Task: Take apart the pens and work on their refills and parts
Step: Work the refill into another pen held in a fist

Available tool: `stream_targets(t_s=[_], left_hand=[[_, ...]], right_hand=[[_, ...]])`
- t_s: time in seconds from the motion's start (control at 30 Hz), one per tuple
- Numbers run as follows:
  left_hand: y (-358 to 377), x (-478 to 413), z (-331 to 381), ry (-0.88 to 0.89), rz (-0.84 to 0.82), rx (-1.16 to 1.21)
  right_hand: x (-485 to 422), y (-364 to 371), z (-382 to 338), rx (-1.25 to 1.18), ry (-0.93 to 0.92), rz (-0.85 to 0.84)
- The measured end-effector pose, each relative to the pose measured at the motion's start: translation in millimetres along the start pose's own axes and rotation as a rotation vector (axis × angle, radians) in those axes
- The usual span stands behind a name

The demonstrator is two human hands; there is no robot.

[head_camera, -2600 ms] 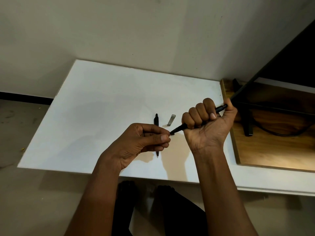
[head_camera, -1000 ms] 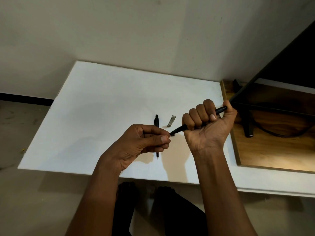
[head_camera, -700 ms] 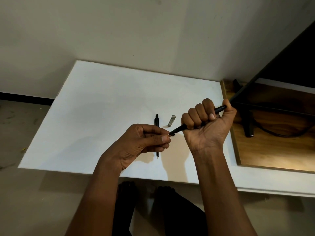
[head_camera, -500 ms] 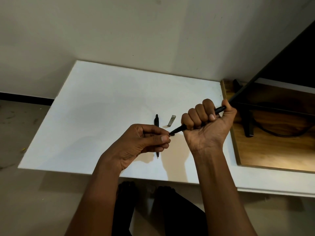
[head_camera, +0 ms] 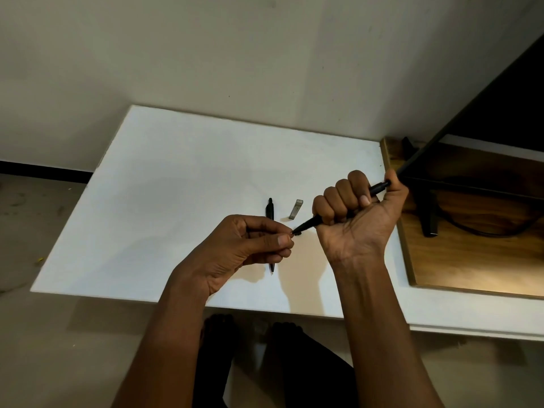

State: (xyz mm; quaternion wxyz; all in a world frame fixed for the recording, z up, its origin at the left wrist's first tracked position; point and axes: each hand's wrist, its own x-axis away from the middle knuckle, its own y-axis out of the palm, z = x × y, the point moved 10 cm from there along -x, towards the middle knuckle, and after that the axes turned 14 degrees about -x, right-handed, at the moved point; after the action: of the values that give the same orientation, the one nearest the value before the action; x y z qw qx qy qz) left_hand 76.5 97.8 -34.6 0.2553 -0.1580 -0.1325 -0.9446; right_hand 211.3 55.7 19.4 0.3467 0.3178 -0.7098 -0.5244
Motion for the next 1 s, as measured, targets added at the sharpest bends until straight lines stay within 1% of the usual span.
stream_targets(t_s=[1.0], left_hand=[[-1.1, 0.1, -0.7, -0.004, 0.005, 0.007]], right_hand=[[-1.1, -4.6, -3.4, -0.007, -0.019, 0.020]])
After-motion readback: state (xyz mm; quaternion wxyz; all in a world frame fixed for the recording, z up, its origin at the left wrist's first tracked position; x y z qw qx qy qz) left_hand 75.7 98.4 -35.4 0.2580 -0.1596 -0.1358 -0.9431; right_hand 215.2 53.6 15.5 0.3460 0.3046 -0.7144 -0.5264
